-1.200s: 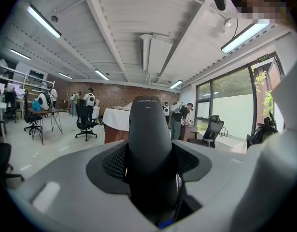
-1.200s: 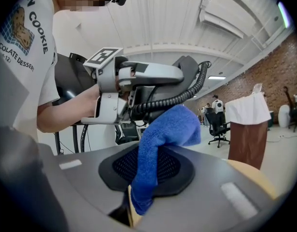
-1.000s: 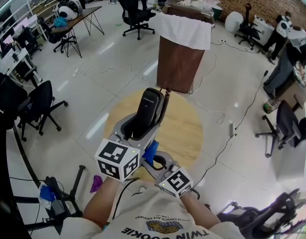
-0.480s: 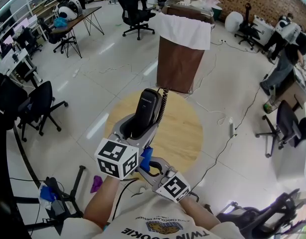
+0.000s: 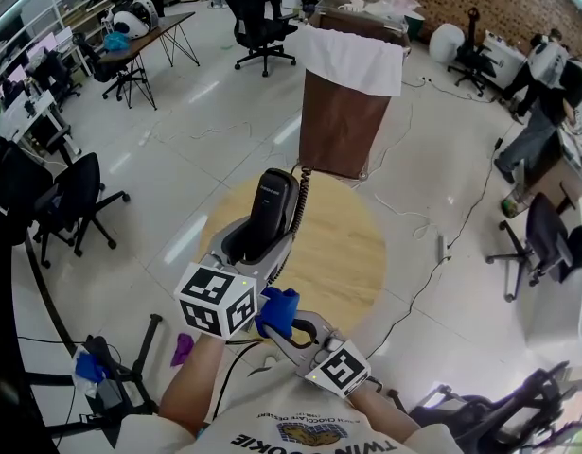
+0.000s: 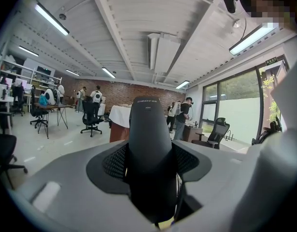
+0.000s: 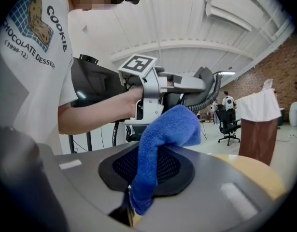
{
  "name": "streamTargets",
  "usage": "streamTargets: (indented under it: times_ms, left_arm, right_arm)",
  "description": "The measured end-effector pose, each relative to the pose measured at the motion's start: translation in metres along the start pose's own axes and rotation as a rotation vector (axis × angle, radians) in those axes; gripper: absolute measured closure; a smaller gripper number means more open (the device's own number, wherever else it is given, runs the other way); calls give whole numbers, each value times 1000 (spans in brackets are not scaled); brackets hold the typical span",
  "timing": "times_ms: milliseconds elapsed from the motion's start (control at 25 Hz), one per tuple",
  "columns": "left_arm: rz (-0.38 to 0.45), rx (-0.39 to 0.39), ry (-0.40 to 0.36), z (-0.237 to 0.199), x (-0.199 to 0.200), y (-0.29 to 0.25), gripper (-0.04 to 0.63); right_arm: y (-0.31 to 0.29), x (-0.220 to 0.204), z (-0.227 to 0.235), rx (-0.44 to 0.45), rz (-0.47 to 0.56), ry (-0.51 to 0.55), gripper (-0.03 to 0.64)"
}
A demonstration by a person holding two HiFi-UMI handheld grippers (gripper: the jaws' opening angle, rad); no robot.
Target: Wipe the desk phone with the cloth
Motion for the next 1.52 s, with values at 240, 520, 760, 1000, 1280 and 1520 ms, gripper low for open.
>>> streamTargets:
  times_ms: [240, 520, 760, 1000, 1280, 1520]
  left_arm:
    - [-6, 21, 6, -8, -4, 3, 339]
    - [-16, 15, -7, -4, -6, 3, 339]
    - [-25, 11, -11, 0, -12, 7, 339]
    - [-51, 3, -9, 4, -21, 6, 339]
    - [-61, -13, -26, 14, -25, 10, 339]
    - [-91, -28, -7, 20, -40, 13, 339]
  right_arm:
    - [25, 28, 11, -123, 115, -67, 557]
    - [37, 47, 26, -178, 161, -59, 557]
    - [43, 55, 37, -213, 181, -43, 557]
    - [48, 64, 50, -246, 188, -35, 557]
    - [56, 74, 60, -283, 198, -16, 557]
    - [62, 84, 72, -308, 202, 7, 557]
Point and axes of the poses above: the fingertips, and each gripper's own axes: y backward along the fingers, z to its right, x out of its top, the point moved 7 cm from there along y, backward along the fingers, and after that the axes turned 6 degrees about x, right-handed, at the moved point
